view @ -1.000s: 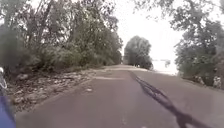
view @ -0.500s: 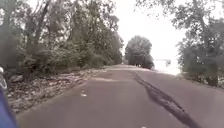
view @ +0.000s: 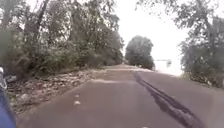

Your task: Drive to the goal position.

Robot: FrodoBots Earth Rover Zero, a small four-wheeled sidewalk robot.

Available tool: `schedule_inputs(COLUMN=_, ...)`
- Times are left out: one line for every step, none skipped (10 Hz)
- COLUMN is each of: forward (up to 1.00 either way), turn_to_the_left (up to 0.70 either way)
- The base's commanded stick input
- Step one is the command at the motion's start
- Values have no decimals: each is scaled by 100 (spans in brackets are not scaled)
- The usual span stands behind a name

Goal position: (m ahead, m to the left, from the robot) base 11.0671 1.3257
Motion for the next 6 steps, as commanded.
schedule_inputs(forward=70, turn_to_the_left=-1)
schedule_inputs(forward=70, turn_to_the_left=-1)
schedule_inputs(forward=70, turn_to_the_left=-1)
schedule_inputs(forward=70, turn_to_the_left=-1)
schedule_inputs(forward=70, turn_to_the_left=-1)
schedule_inputs(forward=70, turn_to_the_left=-1)
